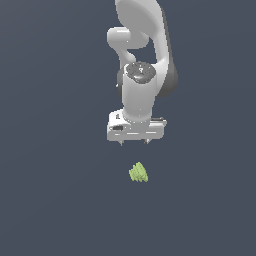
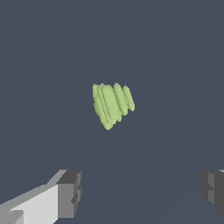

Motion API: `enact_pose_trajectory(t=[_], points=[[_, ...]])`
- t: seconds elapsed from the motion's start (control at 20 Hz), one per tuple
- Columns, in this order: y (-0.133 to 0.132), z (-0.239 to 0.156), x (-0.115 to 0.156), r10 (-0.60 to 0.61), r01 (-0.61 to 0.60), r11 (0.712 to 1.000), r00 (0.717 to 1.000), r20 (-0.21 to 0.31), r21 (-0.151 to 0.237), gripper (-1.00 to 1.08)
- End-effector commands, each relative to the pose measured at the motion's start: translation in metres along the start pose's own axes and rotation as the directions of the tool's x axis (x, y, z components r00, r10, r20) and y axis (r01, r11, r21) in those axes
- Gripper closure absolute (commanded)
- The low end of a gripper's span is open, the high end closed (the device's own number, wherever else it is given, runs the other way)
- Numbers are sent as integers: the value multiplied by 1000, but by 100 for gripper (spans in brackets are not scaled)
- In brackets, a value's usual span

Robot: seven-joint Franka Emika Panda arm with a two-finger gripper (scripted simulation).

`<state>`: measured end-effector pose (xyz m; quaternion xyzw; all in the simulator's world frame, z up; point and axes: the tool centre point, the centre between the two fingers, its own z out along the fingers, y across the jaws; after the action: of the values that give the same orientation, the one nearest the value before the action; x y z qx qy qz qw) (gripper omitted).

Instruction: Pick up the object and move it to a goal position.

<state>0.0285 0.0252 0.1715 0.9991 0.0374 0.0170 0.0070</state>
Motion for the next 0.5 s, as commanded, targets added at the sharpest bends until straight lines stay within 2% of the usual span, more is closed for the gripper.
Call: enact_pose_trajectory(t=[0.0,0.45], points=[[-2,9,8,-32,32,999,999,4,0,-92],[-14,56,45,-182,182,983,983,21,10,-92]])
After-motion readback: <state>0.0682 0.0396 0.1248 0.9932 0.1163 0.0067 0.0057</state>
